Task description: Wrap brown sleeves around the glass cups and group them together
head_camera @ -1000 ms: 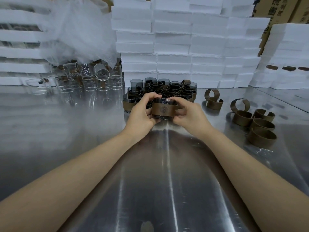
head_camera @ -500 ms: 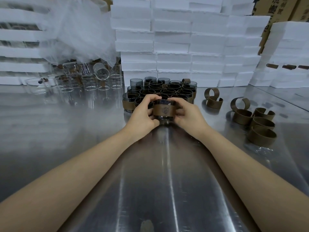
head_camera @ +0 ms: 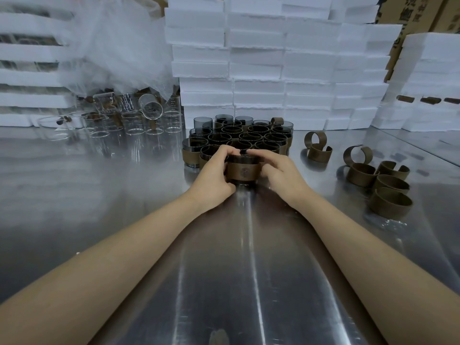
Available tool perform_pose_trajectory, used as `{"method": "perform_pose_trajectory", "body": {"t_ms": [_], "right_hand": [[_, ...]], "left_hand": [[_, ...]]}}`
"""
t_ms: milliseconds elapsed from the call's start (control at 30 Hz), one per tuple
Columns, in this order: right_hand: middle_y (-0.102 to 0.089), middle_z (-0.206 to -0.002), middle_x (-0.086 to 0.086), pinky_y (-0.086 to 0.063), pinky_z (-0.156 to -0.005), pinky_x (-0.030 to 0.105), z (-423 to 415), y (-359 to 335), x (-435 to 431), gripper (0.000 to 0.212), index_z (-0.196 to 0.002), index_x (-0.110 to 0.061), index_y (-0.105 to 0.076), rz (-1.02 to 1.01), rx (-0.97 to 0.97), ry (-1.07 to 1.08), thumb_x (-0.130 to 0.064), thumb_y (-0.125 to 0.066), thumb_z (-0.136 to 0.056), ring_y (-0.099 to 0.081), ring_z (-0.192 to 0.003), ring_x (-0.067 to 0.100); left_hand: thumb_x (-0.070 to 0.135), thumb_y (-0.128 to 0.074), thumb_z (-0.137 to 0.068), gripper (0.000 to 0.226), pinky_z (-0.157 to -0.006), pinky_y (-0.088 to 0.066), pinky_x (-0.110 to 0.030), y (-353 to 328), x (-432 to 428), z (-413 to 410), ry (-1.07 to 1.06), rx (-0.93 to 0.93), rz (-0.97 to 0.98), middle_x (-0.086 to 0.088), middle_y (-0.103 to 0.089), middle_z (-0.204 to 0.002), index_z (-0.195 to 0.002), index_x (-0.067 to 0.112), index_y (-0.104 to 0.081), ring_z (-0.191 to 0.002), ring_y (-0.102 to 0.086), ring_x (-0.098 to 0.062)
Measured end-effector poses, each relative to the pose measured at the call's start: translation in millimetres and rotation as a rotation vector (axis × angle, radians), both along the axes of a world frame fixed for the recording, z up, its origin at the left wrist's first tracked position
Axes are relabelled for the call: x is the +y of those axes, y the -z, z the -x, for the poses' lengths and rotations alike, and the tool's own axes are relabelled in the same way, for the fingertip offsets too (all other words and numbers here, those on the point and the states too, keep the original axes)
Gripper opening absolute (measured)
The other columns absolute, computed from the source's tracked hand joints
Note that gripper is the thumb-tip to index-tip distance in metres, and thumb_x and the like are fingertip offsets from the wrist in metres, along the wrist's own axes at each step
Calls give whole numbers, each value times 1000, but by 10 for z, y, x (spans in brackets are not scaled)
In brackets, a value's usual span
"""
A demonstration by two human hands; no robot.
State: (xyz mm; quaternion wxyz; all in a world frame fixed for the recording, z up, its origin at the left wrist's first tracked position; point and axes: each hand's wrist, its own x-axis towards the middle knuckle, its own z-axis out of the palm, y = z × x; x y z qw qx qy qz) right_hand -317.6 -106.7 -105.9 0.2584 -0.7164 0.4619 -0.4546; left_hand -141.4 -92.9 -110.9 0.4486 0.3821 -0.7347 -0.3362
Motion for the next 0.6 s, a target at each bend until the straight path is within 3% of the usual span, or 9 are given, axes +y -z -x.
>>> {"method": "perform_pose_trajectory", "body": {"t_ms": [100, 200, 267, 367, 500, 600], "right_hand": [[-65, -117, -5, -44, -92, 14, -9, -16, 46, 48, -125, -18, -64, 61, 84, 26, 3, -44, -87, -58, -106, 7], [-68, -111, -2, -44, -90, 12, -19, -1, 70, 46, -122, -14, -66, 133, 150, 60, 6, -45, -86, -61, -100, 14], [-67, -113, -1, -40, -90, 6, -17, 4, 75, 47, -124, -10, -64, 180, 189, 78, 10, -44, -86, -61, -106, 14], [-65, -125, 9, -41, -104, 21, -40, 4, 131, 55, -133, -6, -56, 204, 232, 138, 14, -41, -84, -59, -118, 18], [-57, -133, 13, -44, -102, 34, -91, -26, 227, 59, -144, -10, -42, 153, 312, 275, 5, -42, -87, -54, -121, 27], [-43, -137, 18, -45, -91, 43, -111, -14, 354, 65, -152, -9, -23, 102, 430, 488, -3, -44, -90, -48, -118, 36]], "left_hand": [[-15, -50, -75, 53, -109, -41, -37, 35, -30, 11, -57, -152, 103, -1, -43, -140, -109, 25, -45, -132, -45, -26], [-15, -44, -80, 46, -115, -13, -15, 91, -46, 35, -178, -395, 298, -7, -35, -152, -118, 8, -52, -149, -16, -22], [-17, -41, -81, 47, -115, -6, -14, 97, -32, 74, -195, -443, 358, -11, -31, -155, -124, -1, -52, -151, -8, -20], [-16, -42, -82, 54, -113, -11, -14, 57, 41, 112, -288, -439, 388, -11, -28, -157, -135, -2, -46, -151, -7, -18], [-15, -47, -84, 72, -118, -20, -26, -37, 188, 143, -422, -519, 409, -14, -9, -162, -150, -3, -21, -151, 6, -23], [-5, -49, -88, 82, -123, -3, -37, -11, 337, 132, -627, -653, 357, -21, 14, -161, -151, -7, 2, -147, 22, -35]]}}
